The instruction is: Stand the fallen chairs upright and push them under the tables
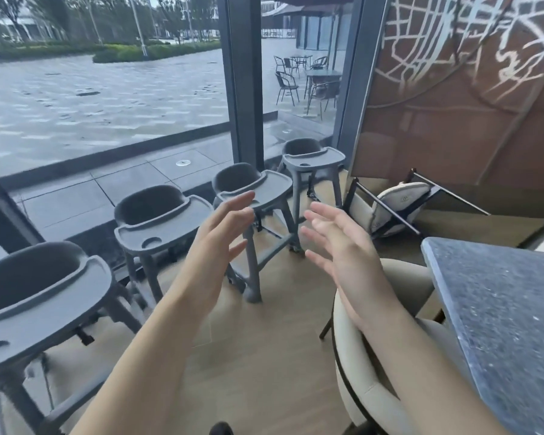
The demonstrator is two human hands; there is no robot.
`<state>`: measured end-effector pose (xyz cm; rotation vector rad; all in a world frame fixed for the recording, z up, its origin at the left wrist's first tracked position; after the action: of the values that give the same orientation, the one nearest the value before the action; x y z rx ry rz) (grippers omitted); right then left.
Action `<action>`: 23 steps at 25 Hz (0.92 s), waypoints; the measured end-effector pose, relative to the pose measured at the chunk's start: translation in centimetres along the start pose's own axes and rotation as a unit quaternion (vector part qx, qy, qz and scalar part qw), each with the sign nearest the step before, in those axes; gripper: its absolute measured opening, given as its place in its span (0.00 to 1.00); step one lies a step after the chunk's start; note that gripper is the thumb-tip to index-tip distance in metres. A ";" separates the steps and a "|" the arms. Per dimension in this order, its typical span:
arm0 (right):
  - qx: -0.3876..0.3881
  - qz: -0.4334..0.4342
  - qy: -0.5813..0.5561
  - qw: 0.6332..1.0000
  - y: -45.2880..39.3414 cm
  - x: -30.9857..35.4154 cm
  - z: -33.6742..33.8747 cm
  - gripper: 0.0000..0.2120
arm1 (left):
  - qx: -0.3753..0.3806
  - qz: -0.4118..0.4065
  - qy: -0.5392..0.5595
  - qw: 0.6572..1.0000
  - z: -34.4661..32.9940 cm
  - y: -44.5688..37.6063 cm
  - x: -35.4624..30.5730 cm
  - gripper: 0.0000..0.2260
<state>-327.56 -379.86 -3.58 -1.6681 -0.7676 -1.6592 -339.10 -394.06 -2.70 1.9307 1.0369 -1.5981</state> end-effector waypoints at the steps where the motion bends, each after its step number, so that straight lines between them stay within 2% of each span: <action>1: -0.003 -0.002 0.004 1.000 -2.1 -0.3 -1.0 0.14 | 0.004 0.003 0.002 1.000 1.0 -2.1 0.5 0.23; 6: -0.004 0.013 0.016 1.000 -13.4 0.6 -6.8 0.18 | 0.029 0.021 -0.014 0.999 7.8 -13.8 1.3 0.17; 9: -0.019 0.028 0.018 0.999 -20.3 1.8 -7.9 0.17 | 0.025 0.032 -0.008 0.999 10.4 -21.9 1.2 0.17; 12: -0.074 0.005 0.015 0.997 -25.2 1.9 -6.0 0.13 | 0.067 0.039 0.006 0.997 9.1 -27.7 1.7 0.22; 15: -0.110 0.001 0.017 0.994 -29.6 1.4 -4.6 0.12 | 0.115 0.039 0.017 0.992 7.7 -32.9 3.1 0.20; 19: -0.119 -0.014 0.023 0.993 -35.9 -0.3 -3.0 0.13 | 0.151 0.076 0.015 0.985 7.6 -40.1 6.5 0.19; 23: -0.132 -0.032 -0.001 0.991 -42.7 -2.8 -0.1 0.12 | 0.155 0.094 -0.002 0.983 6.2 -47.3 9.5 0.20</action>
<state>-361.38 -353.61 -4.47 -1.8401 -0.6284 -1.8712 -378.73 -366.15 -7.04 2.1490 0.6070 -1.7341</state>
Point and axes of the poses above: each hand's wrist, its own y-axis away from the middle knuckle, its own z-axis out of the back of the hand, x = y × z, the point moved 10 cm from there along -y, towards the middle knuckle, and after that the axes turned 11 degrees about y, right-handed, at the moved point
